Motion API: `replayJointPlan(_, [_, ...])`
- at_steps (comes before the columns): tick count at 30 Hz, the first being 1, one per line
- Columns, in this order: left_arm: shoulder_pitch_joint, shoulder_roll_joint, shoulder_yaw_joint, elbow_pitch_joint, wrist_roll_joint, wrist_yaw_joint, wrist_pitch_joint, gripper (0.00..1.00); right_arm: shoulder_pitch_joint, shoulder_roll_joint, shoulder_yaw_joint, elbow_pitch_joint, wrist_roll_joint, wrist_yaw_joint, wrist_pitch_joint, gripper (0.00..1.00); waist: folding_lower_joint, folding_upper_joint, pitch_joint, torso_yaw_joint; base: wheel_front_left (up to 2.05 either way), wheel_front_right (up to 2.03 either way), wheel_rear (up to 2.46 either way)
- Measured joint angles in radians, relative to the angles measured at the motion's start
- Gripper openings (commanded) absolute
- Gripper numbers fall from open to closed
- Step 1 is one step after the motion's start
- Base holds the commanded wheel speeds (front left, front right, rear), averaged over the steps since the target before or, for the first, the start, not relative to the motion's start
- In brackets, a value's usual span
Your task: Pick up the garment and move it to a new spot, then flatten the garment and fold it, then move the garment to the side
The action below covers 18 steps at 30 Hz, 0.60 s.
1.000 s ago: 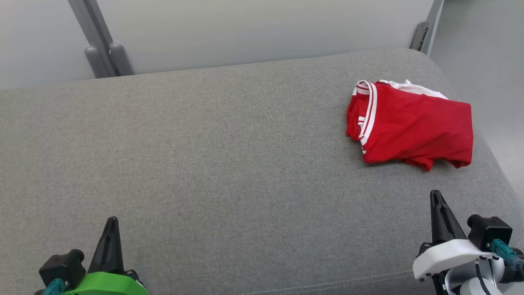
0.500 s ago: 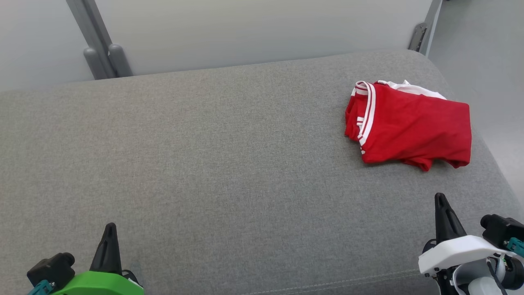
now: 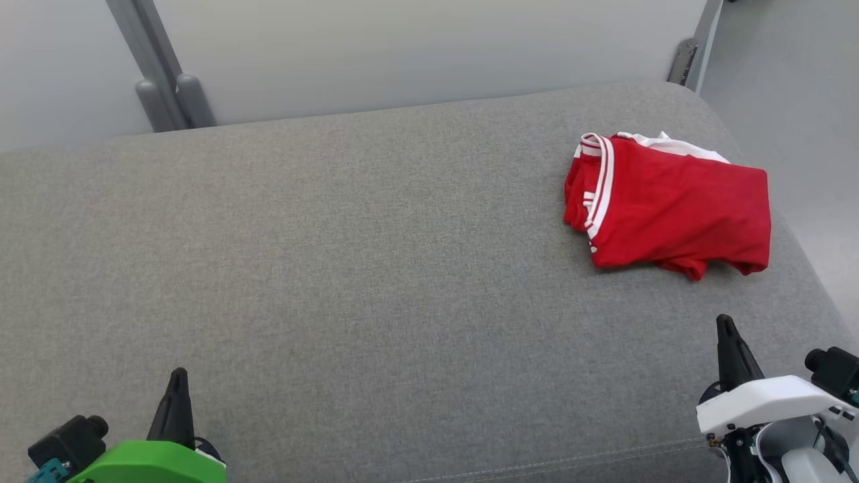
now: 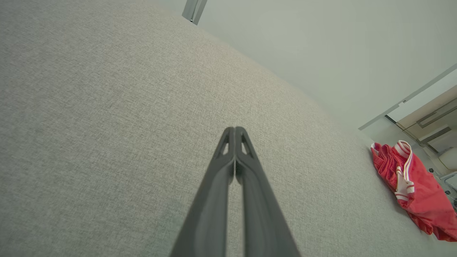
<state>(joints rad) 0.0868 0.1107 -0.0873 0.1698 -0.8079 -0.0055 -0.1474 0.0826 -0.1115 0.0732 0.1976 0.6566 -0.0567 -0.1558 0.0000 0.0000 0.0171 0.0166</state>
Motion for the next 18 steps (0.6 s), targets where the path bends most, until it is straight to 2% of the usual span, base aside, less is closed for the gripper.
replayJointPlan(18, [-0.032, -0.014, 0.040, 0.025, -0.193, -0.023, 0.065, 0.00, -0.037, 0.016, -0.047, 0.019, 0.236, 0.045, 0.064, 0.00, 0.0000, 0.0000, -0.004, -0.004, 0.00, 0.00, 0.00])
